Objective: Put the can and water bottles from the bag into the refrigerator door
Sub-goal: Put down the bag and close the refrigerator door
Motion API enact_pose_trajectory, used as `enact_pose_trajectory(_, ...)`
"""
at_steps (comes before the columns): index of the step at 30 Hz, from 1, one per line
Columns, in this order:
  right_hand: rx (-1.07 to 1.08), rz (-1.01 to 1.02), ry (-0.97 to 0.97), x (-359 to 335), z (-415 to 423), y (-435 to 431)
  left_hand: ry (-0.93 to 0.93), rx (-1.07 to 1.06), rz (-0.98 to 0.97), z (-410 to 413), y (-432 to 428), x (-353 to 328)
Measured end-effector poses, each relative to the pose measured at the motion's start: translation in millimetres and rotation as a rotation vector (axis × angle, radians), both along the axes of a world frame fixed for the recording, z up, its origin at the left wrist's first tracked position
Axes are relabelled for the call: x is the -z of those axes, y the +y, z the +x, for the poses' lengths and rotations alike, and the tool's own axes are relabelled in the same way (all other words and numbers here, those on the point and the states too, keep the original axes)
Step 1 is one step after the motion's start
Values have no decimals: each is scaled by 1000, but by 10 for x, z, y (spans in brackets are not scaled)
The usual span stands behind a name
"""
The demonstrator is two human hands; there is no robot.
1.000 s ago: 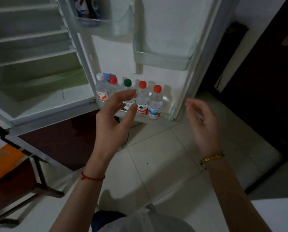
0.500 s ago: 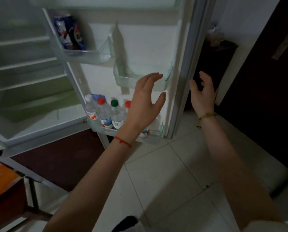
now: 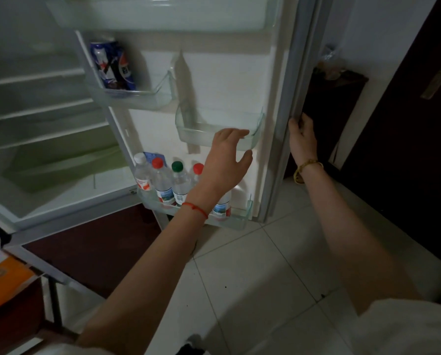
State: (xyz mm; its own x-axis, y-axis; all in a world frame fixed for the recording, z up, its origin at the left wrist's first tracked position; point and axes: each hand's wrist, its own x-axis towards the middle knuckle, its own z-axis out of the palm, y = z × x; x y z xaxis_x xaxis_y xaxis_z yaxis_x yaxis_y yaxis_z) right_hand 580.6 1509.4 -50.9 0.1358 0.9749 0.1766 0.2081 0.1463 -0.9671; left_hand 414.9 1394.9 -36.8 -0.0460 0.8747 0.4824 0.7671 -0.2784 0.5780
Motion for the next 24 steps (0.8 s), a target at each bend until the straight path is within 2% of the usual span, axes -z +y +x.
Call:
enact_pose_trajectory(8, 95, 109, -40, 100, -23, -311, -41, -86, 84, 6, -303, 76)
enact_pose_trajectory(13, 179, 192, -120, 207, -114, -674, -18, -333, 197, 106, -623, 97)
enact_pose_trajectory(15, 200, 246, -142, 242, -166, -855, -22, -363, 237, 119, -746, 122)
enact_pose_trajectory(19, 237, 331, -150, 296, -305, -1256, -49, -342, 328, 93, -953, 155)
enact_pose_trajectory(24, 266, 422, -157, 339, -496, -1749, -135, -155, 502, 45, -1232, 92)
